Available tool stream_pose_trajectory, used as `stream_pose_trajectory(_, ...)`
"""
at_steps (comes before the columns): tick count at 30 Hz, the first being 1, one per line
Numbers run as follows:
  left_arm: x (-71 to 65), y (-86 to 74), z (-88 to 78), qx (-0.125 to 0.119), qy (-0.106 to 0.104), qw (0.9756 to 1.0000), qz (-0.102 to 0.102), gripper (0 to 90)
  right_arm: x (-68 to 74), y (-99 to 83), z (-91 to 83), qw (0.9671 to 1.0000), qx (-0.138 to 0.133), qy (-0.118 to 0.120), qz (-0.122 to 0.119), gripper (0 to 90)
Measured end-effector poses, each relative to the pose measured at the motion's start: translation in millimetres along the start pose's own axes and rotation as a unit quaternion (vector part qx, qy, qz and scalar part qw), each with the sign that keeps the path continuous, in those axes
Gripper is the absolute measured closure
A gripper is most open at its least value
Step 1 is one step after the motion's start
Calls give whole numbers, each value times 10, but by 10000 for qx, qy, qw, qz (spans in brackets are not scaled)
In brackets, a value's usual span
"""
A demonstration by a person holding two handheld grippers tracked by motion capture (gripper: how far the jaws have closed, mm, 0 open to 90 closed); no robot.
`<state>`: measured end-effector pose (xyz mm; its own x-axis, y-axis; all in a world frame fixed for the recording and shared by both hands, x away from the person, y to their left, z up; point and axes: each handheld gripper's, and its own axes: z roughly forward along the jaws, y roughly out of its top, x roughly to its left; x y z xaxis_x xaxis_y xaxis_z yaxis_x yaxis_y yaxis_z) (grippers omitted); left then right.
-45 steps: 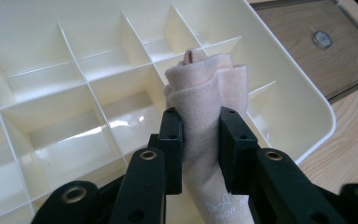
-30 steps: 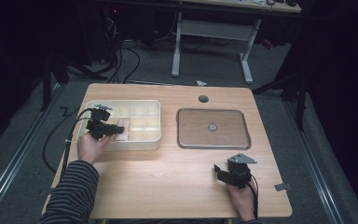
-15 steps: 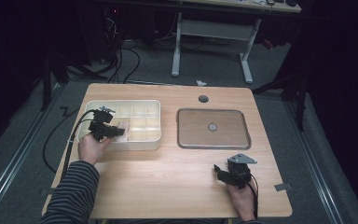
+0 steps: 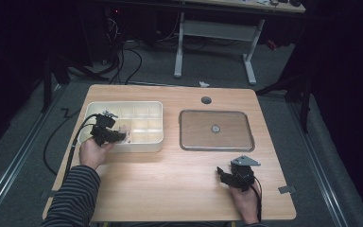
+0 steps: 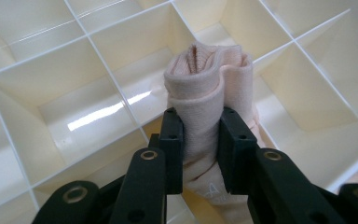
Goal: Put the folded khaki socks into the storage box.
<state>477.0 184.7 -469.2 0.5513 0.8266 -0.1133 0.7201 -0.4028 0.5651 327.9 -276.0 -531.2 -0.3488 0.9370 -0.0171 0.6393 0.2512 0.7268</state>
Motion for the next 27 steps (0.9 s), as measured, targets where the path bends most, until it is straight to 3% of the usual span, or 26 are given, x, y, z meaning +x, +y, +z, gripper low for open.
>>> stream_pose_trajectory(7, -106, 11, 41, 263, 394, 9979, 445, 740, 0, 0, 0, 10000, 1, 0, 1, 354)
stream_pose_trajectory(10, -132, 14, 53, 328, 480, 9969, 526, 737, 0, 0, 0, 10000, 1, 1, 1, 354)
stream_pose_trajectory(14, -116, 11, 41, 299, 388, 9978, 448, 715, 0, 0, 0, 10000, 0, 0, 0, 354)
stream_pose_trajectory(18, -82, -13, 2, 100, 167, 9996, 204, 640, 0, 0, 0, 10000, 0, 1, 1, 354)
stream_pose_trajectory(27, -98, 20, -177, -446, 93, 9989, 70, 538, 0, 0, 0, 10000, 0, 0, 1, 354)
